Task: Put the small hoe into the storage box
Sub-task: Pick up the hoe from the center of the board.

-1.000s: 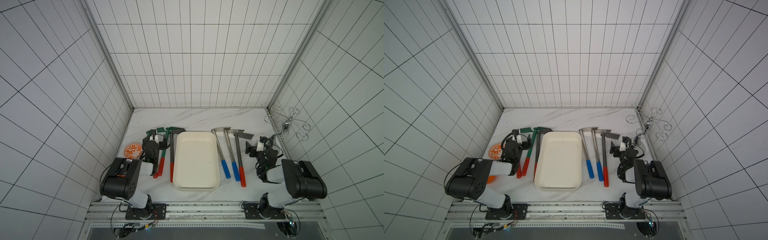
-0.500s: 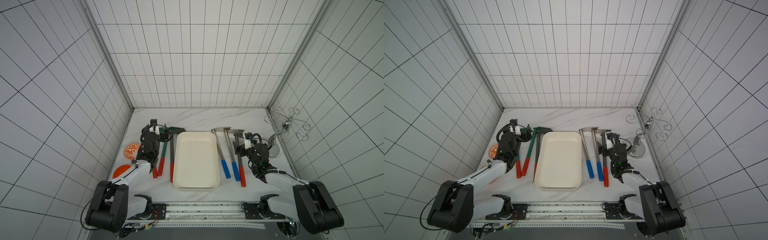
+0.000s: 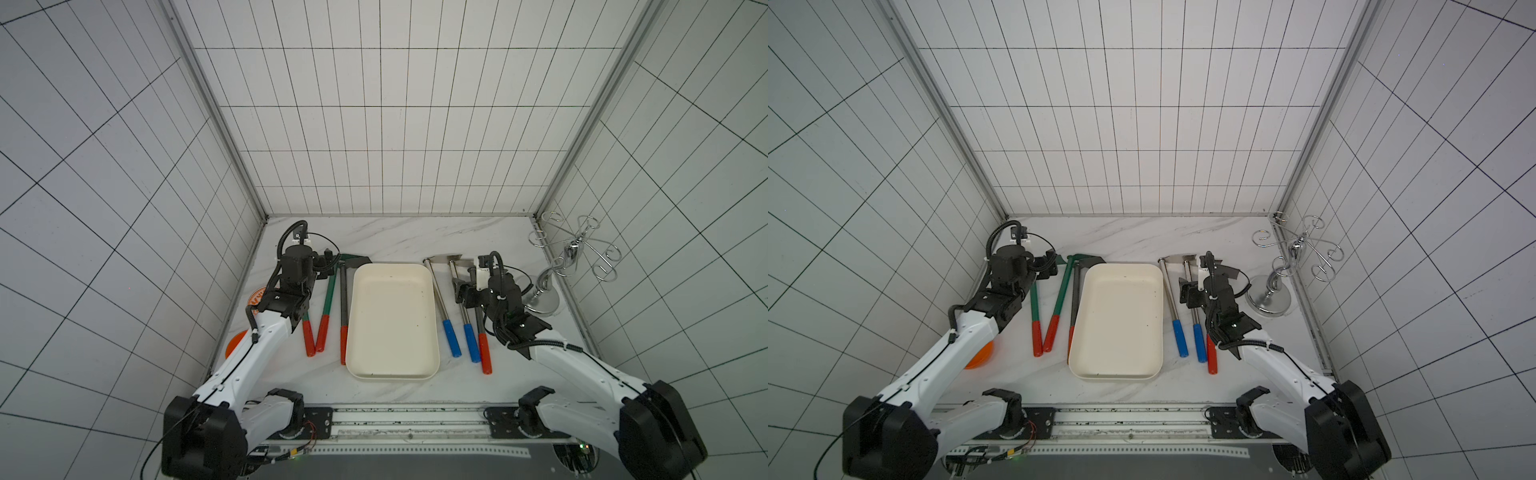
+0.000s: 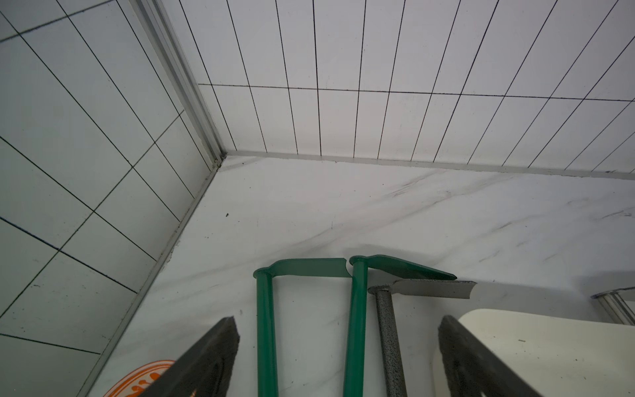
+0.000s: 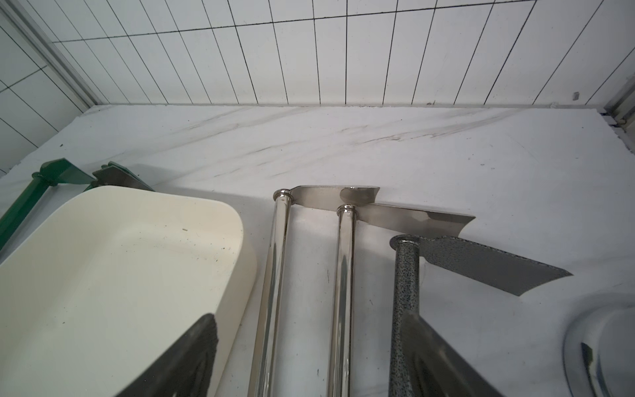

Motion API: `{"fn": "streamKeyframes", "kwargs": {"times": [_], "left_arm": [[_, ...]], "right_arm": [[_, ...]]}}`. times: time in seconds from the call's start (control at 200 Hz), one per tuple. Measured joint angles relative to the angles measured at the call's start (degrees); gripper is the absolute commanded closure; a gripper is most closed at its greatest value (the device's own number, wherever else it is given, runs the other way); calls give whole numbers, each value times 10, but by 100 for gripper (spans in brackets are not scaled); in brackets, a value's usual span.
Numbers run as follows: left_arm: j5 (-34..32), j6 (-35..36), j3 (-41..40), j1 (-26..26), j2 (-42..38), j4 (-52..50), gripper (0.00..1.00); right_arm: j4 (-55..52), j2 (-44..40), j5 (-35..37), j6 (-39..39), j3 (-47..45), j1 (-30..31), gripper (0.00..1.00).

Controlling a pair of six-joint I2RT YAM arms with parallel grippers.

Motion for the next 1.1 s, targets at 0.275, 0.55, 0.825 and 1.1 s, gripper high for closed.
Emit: {"fn": "streamKeyframes", "kwargs": {"times": [0.275,0.55,0.825,1.1], "left_arm": [[17,-36,94,1,96,-151,40],[28,-9,167,15,188,-241,65],[35,29,222,21,278,-295,57],[15,26,250,57,346,-331,44]], "right_arm": [[-185,27,25,97,108,35,23],[-266,64,-29,123,180,35,23],[-299,89,-64,119,180,35,23],[-304,91,-82,117,180,35,23]]}}
